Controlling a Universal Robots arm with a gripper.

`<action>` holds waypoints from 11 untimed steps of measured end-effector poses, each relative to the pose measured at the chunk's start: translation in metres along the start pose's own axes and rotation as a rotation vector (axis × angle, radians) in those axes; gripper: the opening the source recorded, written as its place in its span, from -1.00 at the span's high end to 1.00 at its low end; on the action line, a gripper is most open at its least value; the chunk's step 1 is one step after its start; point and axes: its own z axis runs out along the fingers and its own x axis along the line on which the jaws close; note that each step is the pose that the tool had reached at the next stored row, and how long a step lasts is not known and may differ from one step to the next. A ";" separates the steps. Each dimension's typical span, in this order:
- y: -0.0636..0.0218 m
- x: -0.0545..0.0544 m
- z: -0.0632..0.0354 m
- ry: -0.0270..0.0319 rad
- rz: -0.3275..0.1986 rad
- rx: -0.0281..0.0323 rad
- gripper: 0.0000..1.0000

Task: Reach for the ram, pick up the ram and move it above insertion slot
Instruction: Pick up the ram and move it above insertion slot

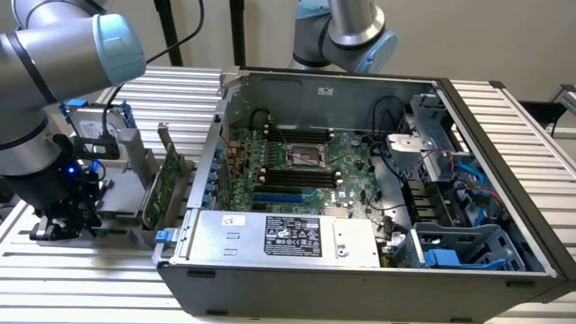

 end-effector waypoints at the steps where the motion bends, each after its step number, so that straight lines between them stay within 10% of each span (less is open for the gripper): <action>1: 0.0000 0.000 0.0001 0.0000 0.000 -0.0003 0.47; 11: 0.0000 0.000 0.0003 0.0001 0.000 -0.0008 0.73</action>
